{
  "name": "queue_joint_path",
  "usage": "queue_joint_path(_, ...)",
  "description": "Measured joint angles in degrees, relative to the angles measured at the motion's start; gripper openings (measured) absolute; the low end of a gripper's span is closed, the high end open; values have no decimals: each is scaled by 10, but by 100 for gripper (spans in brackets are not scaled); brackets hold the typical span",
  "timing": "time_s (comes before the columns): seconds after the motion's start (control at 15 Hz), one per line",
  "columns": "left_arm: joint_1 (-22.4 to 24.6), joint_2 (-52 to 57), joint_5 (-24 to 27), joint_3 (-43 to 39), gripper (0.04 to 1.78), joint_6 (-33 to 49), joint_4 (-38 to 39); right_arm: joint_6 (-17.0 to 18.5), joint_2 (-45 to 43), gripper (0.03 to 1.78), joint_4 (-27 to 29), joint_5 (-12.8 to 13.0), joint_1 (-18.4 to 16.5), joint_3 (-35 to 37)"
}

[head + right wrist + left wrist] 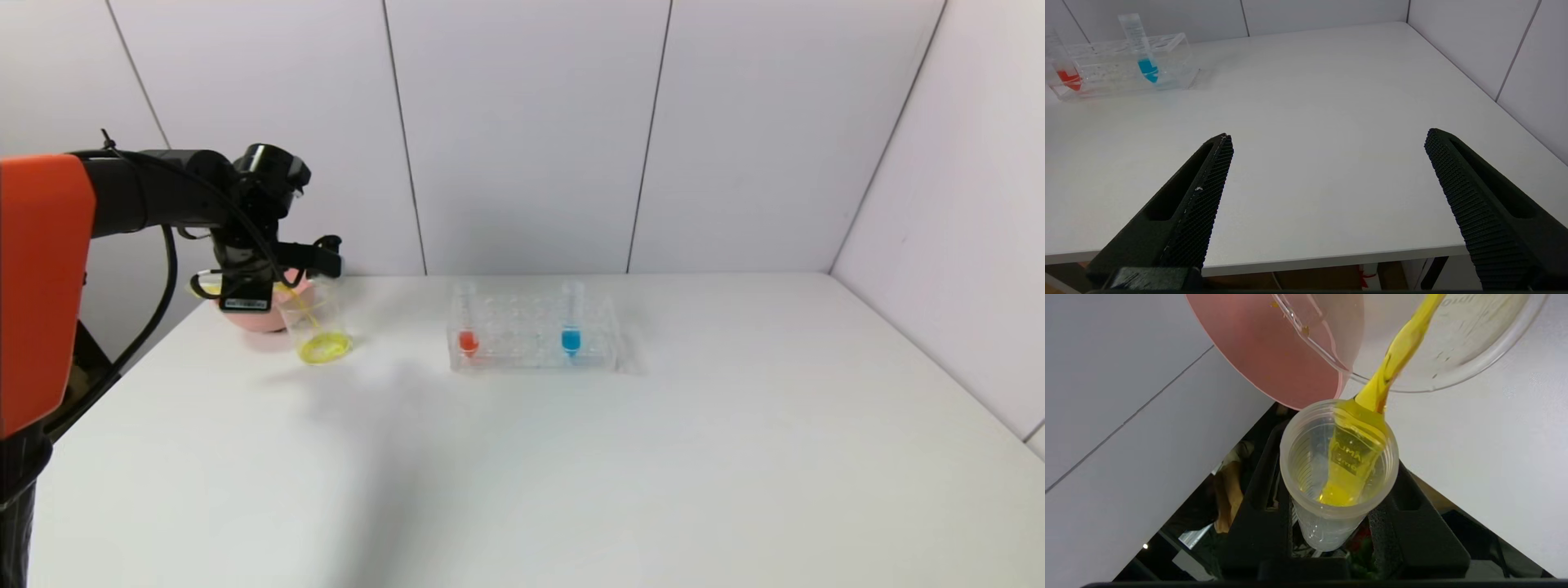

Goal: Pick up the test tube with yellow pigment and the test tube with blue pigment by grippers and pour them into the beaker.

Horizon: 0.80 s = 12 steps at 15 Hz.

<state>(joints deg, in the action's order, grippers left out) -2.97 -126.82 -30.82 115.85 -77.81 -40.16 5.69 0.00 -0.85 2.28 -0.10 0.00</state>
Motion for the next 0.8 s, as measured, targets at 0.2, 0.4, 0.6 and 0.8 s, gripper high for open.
queue_joint_path(0.2,-5,0,-20,0,54,-2,5,0,0,171,0,0,0,0)
queue_joint_path(0.4,-8,-1,-31,0,54,-3,7,0,0,171,0,0,0,0)
queue_joint_path(0.6,-10,-1,-39,0,54,-4,6,0,0,171,0,0,0,0)
queue_joint_path(0.8,-11,-1,-46,-1,54,-4,6,0,0,171,0,0,0,0)
